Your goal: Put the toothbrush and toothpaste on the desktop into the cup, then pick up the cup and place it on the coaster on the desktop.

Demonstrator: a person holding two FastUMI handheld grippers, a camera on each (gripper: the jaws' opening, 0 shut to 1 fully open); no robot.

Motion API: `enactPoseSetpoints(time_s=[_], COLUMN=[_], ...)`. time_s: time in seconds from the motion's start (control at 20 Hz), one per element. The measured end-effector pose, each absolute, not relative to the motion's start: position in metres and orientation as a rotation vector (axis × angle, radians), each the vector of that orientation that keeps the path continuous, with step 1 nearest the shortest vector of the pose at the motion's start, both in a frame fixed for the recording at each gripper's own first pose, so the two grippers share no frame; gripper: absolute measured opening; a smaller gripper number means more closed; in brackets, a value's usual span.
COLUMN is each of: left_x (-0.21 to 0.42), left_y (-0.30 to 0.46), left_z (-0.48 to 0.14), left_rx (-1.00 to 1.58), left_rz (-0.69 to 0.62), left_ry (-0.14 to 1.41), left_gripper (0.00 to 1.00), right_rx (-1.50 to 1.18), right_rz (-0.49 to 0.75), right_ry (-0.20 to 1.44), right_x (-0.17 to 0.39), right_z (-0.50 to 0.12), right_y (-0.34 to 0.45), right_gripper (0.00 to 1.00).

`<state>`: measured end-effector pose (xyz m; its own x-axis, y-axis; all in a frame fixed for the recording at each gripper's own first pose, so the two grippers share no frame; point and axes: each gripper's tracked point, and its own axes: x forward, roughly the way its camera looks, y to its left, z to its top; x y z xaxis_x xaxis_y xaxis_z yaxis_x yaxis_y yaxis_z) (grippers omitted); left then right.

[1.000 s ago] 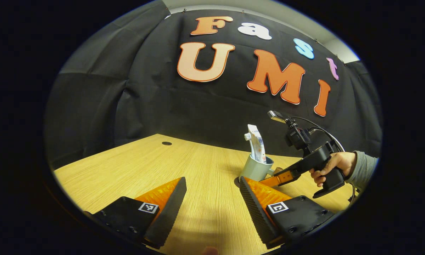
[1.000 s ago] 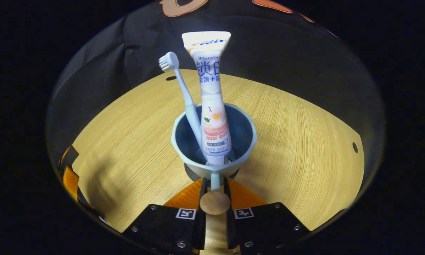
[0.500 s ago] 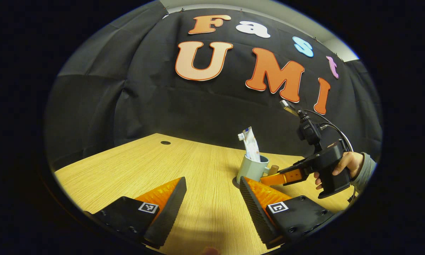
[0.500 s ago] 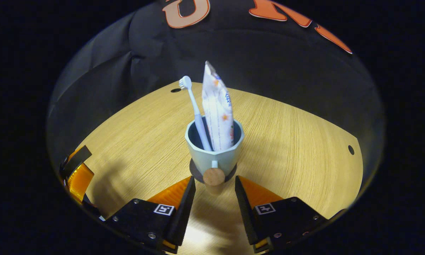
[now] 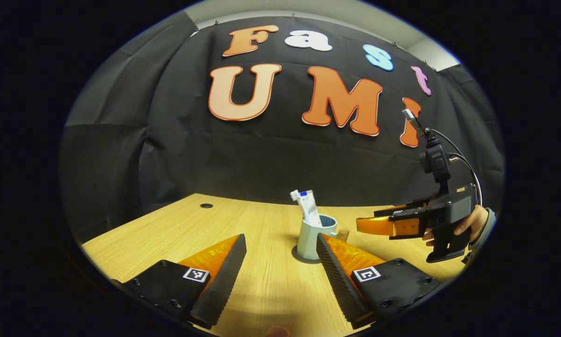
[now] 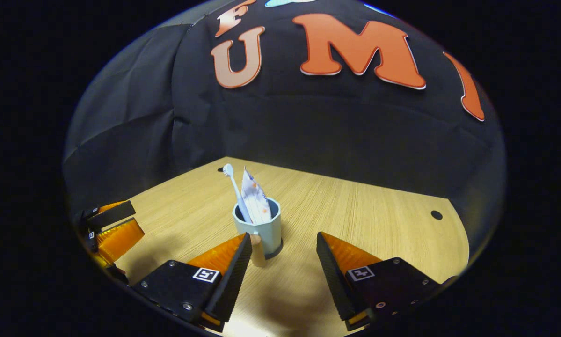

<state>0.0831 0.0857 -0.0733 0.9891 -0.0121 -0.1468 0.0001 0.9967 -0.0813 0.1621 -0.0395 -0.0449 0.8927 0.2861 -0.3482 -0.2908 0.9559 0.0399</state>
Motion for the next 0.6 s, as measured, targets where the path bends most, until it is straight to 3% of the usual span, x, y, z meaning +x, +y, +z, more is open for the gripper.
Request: enactPoseSetpoints(time_s=[0.6], left_x=[0.093], left_y=[0.030], left_z=[-0.029], left_rx=[-0.017], left_rz=[-0.054], left_ry=[0.024], left_gripper=[0.96], right_rx=[-0.072], right_rz=[0.107], right_ry=[0.113], right_x=[0.107], right_z=[-0.015], right_y=[-0.123], right_gripper=[0.84])
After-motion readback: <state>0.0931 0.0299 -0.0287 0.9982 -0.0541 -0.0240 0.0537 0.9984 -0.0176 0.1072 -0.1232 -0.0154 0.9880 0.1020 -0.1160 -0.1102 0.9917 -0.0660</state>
